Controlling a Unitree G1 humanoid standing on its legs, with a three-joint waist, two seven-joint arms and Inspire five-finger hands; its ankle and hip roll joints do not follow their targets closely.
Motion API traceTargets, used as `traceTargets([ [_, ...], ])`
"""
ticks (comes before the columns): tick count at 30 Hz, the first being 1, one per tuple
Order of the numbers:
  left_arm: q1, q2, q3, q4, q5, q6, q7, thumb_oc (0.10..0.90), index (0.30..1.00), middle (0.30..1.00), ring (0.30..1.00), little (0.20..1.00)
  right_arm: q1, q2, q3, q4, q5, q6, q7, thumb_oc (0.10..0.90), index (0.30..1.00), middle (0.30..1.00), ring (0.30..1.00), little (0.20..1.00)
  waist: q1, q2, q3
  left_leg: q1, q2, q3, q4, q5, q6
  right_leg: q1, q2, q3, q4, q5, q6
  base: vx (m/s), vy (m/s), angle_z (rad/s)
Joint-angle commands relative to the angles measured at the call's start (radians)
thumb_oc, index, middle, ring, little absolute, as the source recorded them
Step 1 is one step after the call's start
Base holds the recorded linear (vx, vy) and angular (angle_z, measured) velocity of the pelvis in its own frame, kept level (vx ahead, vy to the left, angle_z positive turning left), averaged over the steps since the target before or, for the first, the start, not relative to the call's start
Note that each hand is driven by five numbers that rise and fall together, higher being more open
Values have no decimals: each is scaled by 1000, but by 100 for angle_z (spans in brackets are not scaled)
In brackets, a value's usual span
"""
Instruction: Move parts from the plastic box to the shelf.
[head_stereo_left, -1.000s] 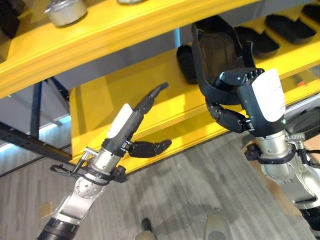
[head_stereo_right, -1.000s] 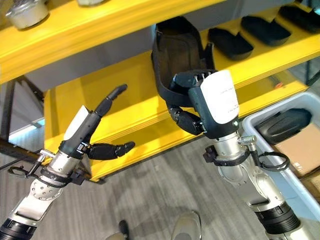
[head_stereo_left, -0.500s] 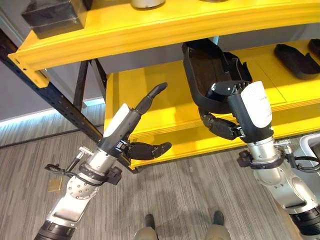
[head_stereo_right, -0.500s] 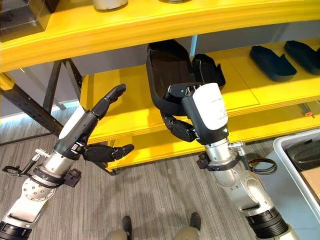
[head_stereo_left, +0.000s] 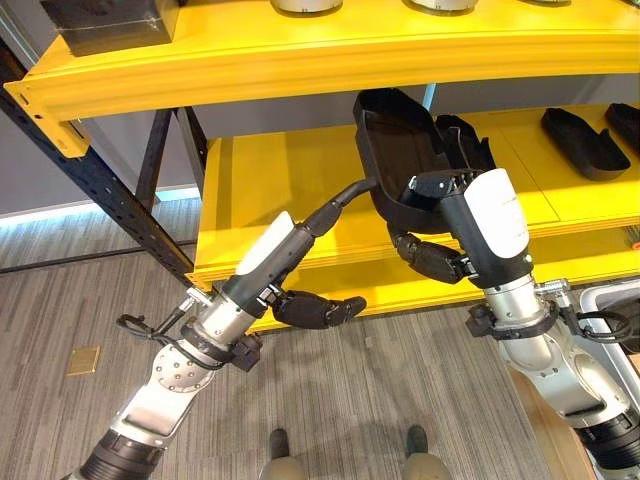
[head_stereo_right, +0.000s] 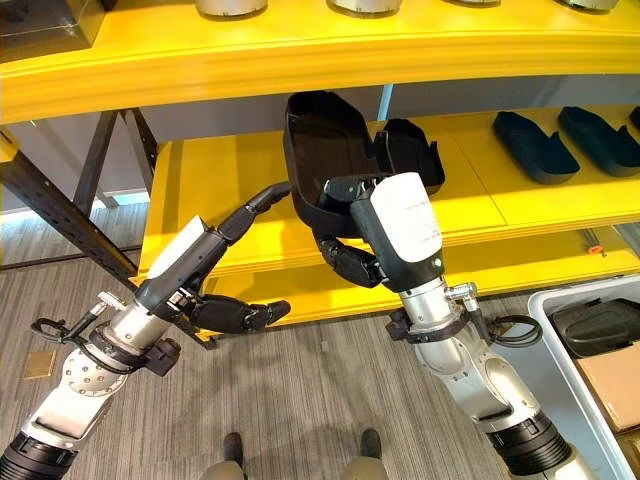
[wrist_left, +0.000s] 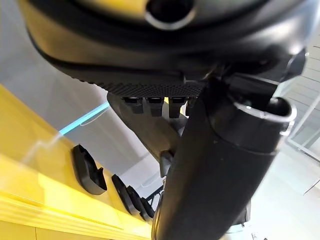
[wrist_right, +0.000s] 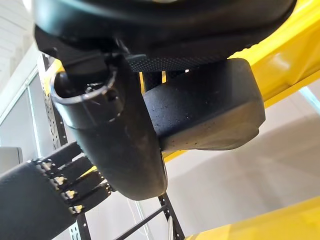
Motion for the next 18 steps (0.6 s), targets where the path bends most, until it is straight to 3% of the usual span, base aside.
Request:
traceTargets([
  [1,-60,-7,19,-105,-95,-40,11,900,1000,1000,1000,1000,-236,2,-8,-43,-9,-15,-46,400,300,300,300,300,21,-3,-61,14,58,-11,23,-62,28,-44,-13,64,67,-72,-18,141,-19,10],
  [6,-39,-6,30,-101,-89,-31,18,900,1000,1000,1000,1000,-287,8,7,-27,7,-5,-13,400,300,300,300,300,40,-5,-65,16,52,-8,34,-70,29,-31,-21,44,50,-66,-18,77,78,7],
  [12,-26,19,28,-65,-129,-23,-83,900,1000,1000,1000,1000,-291,23,14,29,13,-8,-31,400,300,300,300,300,60,-18,-77,13,-21,-5,117,-150,69,1,-64,31,33,-39,-2,53,275,-2],
  [15,-30,20,15,-73,-148,-19,-105,900,1000,1000,1000,1000,-256,58,-3,60,11,-33,-16,400,300,300,300,300,82,-11,-57,49,-61,-14,133,-184,114,-59,-140,-47,240,40,-6,141,235,0],
  [17,-20,13,17,-81,-127,-5,-107,900,1000,1000,1000,1000,-268,83,21,93,17,-51,-17,400,300,300,300,300,93,-21,-50,86,-71,16,114,-185,123,-86,-132,-59,226,26,-11,256,-50,-30],
  [18,-23,9,-3,-81,-121,-7,-75,900,1000,1000,1000,1000,-286,85,60,98,26,-25,-35,400,300,300,300,300,74,-37,-48,102,-83,6,86,-190,122,-121,-68,5,93,65,-5,264,-202,-76],
])
